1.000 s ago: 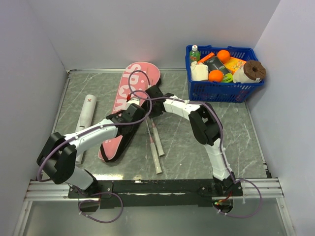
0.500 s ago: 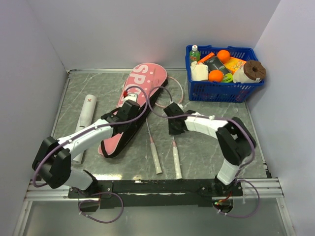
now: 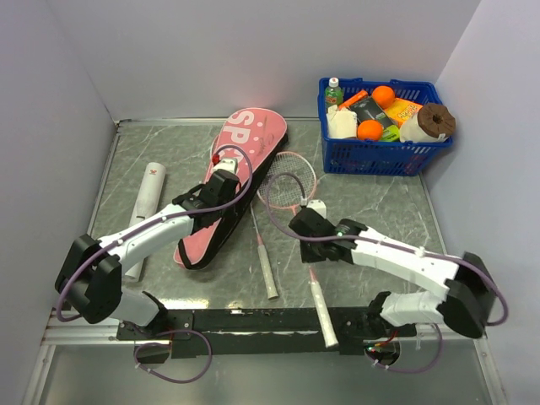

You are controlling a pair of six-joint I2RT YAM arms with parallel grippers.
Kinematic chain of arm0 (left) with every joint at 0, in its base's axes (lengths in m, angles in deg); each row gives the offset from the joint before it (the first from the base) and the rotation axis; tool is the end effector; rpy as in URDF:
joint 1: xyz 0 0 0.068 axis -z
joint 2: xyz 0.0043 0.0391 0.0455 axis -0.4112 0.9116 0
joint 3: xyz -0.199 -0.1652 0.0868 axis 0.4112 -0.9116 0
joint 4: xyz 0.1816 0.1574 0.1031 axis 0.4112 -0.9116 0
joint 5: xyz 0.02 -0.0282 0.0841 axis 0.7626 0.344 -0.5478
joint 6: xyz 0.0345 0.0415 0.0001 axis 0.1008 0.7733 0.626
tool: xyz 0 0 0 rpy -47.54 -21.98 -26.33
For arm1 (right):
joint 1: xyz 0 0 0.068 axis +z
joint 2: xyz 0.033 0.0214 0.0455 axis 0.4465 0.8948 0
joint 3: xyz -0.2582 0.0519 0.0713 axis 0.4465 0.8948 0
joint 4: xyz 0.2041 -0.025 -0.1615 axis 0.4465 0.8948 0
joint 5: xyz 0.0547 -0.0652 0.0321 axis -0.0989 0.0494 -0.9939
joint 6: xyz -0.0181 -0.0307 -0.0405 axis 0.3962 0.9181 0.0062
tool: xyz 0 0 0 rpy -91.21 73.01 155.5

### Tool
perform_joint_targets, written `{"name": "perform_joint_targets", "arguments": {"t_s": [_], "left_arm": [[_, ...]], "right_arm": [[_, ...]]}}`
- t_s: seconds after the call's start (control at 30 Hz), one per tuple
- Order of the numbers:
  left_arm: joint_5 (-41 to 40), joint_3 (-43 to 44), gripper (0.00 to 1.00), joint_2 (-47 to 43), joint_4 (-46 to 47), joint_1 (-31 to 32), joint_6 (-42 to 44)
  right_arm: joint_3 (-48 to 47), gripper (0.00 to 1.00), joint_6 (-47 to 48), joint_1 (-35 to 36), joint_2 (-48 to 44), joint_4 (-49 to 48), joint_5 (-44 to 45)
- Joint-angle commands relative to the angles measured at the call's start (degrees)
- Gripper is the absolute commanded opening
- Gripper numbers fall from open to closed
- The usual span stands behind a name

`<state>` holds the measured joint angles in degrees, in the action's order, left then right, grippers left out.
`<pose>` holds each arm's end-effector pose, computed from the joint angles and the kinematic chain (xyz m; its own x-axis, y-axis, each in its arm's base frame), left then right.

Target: Pack up the badminton gear

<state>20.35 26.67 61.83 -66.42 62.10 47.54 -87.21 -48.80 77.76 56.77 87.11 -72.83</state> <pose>0.2469 -0.1753 0.2504 -0.6615 0.0006 -0.7499 0.0903 0.9928 -0.0789 0.1561 0.1805 0.2274 -0.8638 -0.1184 -0.4898 -0.1965 0.9742 0.1111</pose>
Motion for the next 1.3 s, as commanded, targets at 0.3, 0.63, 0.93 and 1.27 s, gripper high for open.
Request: {"name": "perform_joint_targets", "arguments": {"t_s": [0.3, 0.63, 0.93, 1.27], "left_arm": [[-2.1, 4.7, 0.01, -1.5, 3.5, -0.3, 0.0], [2.0, 5.6, 0.01, -2.5, 3.9, -0.3, -1.3], [5.2, 0.7, 0.01, -5.1, 5.9, 1.8, -3.8], [4.5, -4.9, 0.01, -8.4, 6.7, 6.8, -6.1]], "right_arm": [[-1.0, 0.0, -14.8, 14.3, -17.9, 22.3, 7.6], [-1.4, 0.0, -17.0, 19.1, -18.1, 20.8, 5.2], [-7.3, 0.0, -12.5, 19.0, -6.1, 9.4, 3.9], [-9.6, 0.0, -3.3, 7.0, 9.4, -11.1, -3.0]]}}
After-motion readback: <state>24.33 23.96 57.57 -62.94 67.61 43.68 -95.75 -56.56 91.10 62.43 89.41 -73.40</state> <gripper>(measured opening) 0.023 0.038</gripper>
